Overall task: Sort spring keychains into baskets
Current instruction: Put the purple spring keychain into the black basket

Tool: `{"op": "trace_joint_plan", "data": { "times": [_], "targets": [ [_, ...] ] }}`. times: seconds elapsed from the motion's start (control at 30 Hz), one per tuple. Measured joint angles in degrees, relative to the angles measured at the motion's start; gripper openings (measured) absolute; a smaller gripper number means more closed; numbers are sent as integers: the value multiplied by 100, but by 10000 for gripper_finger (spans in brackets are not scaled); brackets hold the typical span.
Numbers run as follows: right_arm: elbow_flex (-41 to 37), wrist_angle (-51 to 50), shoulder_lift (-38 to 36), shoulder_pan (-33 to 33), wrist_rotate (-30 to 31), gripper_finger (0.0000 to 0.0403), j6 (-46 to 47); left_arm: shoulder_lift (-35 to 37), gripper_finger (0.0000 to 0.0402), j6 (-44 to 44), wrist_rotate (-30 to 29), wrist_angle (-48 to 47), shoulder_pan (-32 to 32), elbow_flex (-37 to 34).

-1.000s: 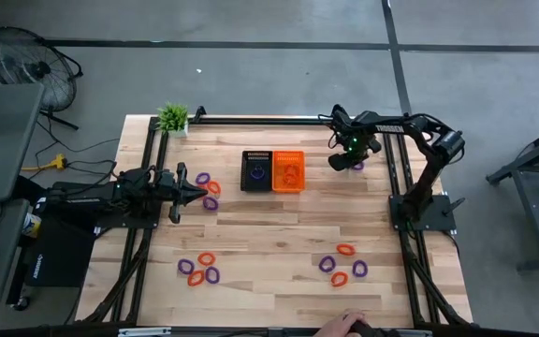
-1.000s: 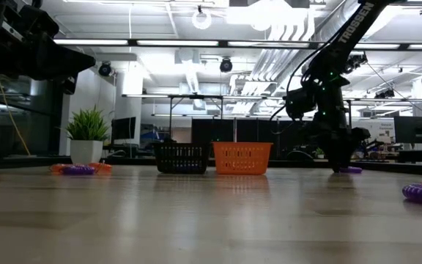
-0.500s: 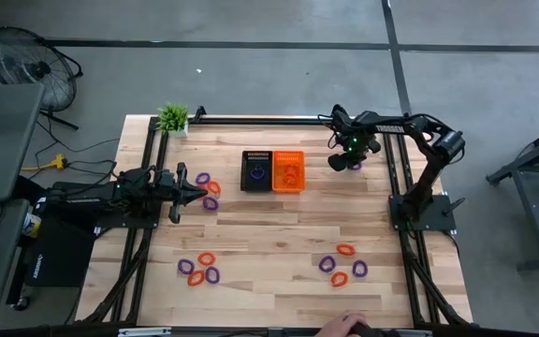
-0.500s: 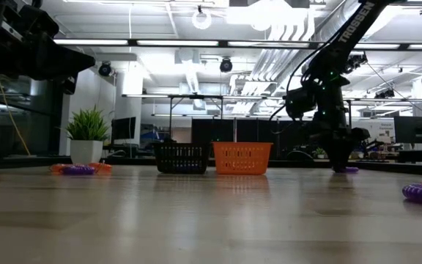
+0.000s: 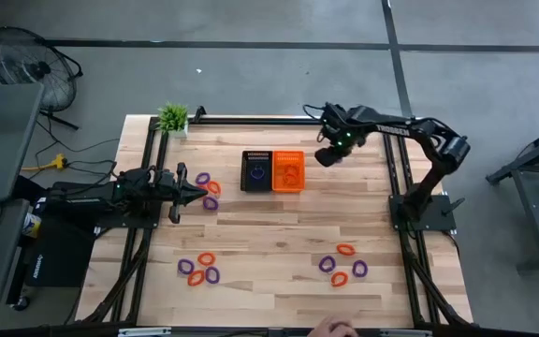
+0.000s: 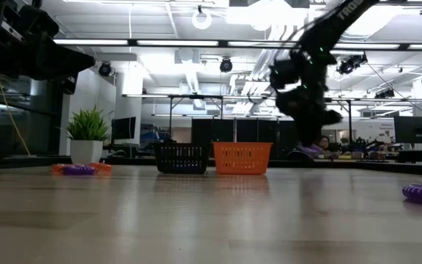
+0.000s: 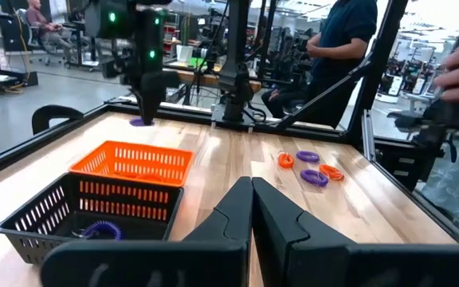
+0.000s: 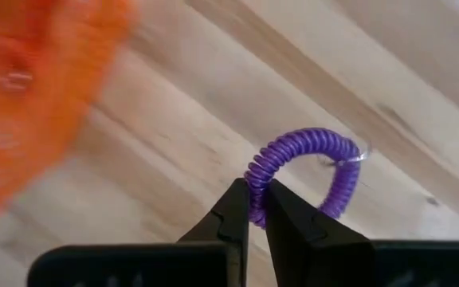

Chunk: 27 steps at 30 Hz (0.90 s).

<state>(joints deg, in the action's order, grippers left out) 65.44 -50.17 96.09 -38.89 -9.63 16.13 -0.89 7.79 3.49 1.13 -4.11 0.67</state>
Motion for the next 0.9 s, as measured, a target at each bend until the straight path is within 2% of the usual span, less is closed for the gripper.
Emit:
{"op": "trace_joint_plan", "data": {
  "times": [0.17,0.33,0.9],
  "targets": [
    [862,-46,86,432,-48,29,-19,0,1,0,-2,0,0,0],
    [1871,-211,595,867,-105,25,-231,0,1,0,-3,0,-1,0],
    [5941,-1313,3472,1959,-339,32,-1109,1,1,0,-7,0,-1,0]
  ]
}}
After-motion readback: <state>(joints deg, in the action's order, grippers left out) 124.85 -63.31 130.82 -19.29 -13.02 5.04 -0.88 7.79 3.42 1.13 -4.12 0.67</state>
